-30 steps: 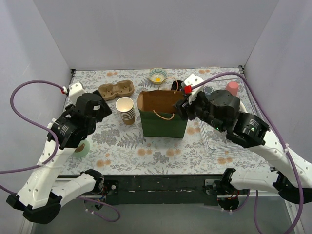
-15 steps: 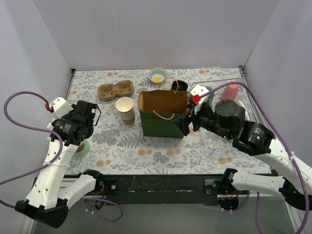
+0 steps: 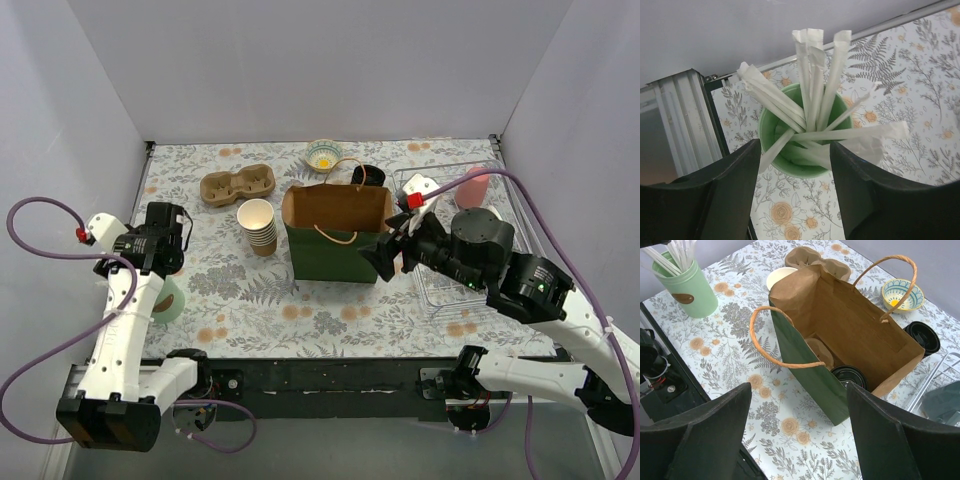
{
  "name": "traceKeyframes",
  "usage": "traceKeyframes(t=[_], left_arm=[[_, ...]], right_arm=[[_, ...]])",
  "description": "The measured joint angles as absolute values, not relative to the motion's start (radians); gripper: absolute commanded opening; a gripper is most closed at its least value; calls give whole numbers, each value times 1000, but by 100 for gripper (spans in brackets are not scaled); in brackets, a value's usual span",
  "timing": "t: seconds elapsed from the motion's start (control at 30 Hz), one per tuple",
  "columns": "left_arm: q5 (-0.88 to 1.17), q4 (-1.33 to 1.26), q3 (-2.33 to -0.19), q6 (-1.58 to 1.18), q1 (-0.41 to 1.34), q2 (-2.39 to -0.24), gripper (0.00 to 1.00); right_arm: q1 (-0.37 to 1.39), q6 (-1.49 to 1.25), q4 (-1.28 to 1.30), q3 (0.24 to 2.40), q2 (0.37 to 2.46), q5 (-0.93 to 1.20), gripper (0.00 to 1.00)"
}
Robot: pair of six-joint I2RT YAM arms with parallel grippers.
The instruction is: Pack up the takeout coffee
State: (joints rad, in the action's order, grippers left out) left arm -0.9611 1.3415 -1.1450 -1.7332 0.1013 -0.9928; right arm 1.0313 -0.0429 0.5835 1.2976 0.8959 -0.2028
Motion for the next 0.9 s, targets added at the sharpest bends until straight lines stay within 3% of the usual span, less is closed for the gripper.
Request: traceKeyframes(t=[0.53,0.67,0.77,0.9], left_arm=[[-868,1344,-1092,-1789,8,-1003,57],[-849,1343,-1092,-1786,-30,-1018,52],[-837,1343,-1092,-1775,-63,-1019,38],[-816,1343,-1090,-1759,-88,-1019,41]], right_arm=[[1031,-56,632,1250,830,-240,85],[1031,-51,629,1214,806,-248,85],[1031,-43,627,1179,783,-261,86],[1031,-27,625,1156,771,-270,86]])
